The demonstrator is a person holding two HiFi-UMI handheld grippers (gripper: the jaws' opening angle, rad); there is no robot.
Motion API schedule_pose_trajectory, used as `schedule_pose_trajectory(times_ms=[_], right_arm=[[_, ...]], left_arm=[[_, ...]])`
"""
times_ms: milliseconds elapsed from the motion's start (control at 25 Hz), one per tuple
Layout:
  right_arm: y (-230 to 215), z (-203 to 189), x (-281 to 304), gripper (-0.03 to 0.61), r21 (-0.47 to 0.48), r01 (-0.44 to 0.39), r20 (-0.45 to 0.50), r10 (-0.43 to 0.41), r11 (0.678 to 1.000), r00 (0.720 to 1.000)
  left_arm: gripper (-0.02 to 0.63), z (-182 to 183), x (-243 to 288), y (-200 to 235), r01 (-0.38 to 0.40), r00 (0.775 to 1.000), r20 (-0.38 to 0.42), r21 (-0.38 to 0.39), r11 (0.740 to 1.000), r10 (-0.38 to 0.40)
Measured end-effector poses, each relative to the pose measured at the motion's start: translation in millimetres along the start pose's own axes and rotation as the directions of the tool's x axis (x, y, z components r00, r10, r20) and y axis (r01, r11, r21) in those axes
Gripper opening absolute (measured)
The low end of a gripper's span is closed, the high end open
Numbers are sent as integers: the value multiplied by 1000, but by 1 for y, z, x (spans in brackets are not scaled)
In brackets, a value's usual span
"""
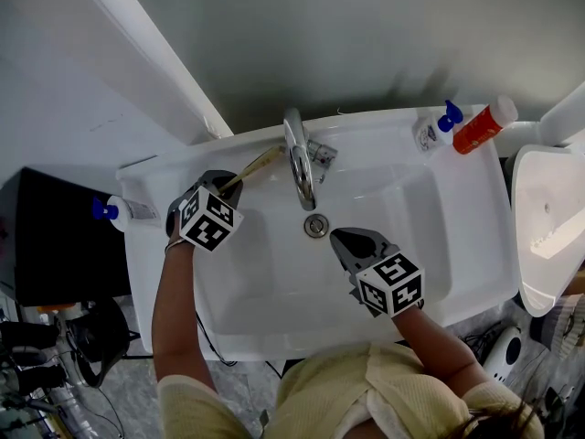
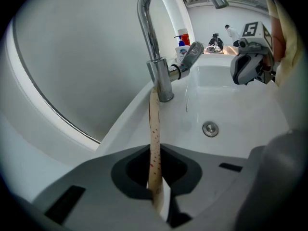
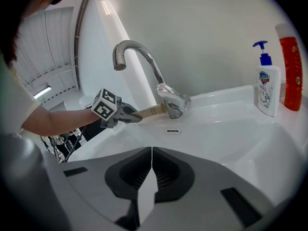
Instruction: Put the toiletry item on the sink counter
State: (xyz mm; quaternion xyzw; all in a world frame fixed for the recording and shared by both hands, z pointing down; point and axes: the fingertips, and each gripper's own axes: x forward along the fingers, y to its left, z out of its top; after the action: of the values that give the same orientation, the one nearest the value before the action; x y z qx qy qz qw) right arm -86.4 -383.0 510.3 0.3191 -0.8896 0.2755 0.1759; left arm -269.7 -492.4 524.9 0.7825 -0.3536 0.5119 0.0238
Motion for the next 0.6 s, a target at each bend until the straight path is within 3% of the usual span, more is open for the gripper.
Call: schedule_pose_trajectory(times_ms=[360,480,600], right_arm=[[-4,-3,-2,28,12,-4,2,4,1000,1000],[-5,-3,-3,28,14,-3,2,3,1000,1000],[-6,-3,-4,28,14,0,1,0,1000,1000]], left_arm=[[49,3,6,10,37,999,19,-88,995,-35],[140,6,6,16,21,999,39,-106,994,-17],[190,10,3,24,-15,998,63,-113,993,22]])
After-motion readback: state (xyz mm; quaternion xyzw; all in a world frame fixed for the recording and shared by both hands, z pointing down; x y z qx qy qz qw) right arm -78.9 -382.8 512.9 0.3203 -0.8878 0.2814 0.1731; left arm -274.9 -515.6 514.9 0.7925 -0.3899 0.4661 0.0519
